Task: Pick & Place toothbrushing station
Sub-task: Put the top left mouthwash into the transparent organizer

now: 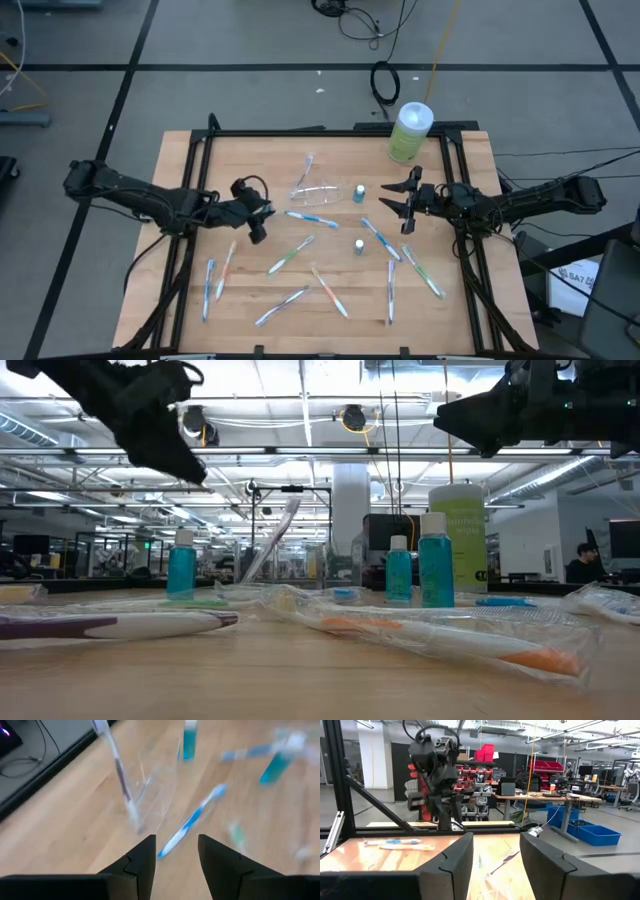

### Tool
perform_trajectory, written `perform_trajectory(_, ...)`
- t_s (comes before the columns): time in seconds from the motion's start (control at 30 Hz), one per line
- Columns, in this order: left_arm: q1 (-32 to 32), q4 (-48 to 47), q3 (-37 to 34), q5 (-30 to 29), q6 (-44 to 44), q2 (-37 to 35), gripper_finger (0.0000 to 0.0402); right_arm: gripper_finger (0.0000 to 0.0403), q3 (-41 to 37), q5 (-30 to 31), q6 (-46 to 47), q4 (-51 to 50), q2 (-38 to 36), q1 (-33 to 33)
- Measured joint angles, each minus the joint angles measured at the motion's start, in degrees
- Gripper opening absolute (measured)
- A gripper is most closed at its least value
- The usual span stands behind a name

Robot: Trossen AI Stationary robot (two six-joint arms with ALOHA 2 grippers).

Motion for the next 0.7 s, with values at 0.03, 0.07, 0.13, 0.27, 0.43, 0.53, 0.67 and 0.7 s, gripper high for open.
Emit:
perform_trajectory(0.03, 0.0, -0.6, 0.0, 0.0, 1.1, 0.0, 0.0154, 0.0155, 0.0, 0.0, 0.0, 0.0, 0.0, 0.0)
perform_trajectory(0.07, 0.1, -0.8, 0.0, 0.1, 1.7, 0.0, 0.0154, 0.0155, 0.0, 0.0, 0.0, 0.0, 0.0, 0.0)
perform_trajectory(0.13, 0.3, -1.2, 0.0, 0.7, 3.3, 0.2, 0.0155, 0.0155, 0.0, 0.0, 0.0, 0.0, 0.0, 0.0)
perform_trajectory(0.27, 1.9, -2.1, 0.0, 0.1, 4.6, 0.1, 0.0155, 0.0155, 0.0, 0.0, 0.0, 0.1, 0.0, 0.0)
perform_trajectory(0.43, 6.4, -4.5, 0.0, 0.8, 2.5, 0.1, 0.0185, 0.0155, 0.0, 0.0, 0.0, 0.4, 0.0, 0.0)
perform_trajectory(0.53, 8.6, -4.4, 0.0, 2.8, 1.0, 2.3, 0.0217, 0.0155, 0.0, 0.0, 0.0, 0.6, 0.0, 0.0)
perform_trajectory(0.67, 9.0, -3.3, 0.0, 2.1, -3.1, 3.4, 0.0241, 0.0155, 0.0, 0.0, 0.0, 0.6, 0.0, 0.0)
perform_trajectory(0.7, 9.0, -3.2, 0.1, 2.0, -4.8, 3.4, 0.0242, 0.0155, 0.0, 0.0, 0.0, 0.5, 0.0, 0.0)
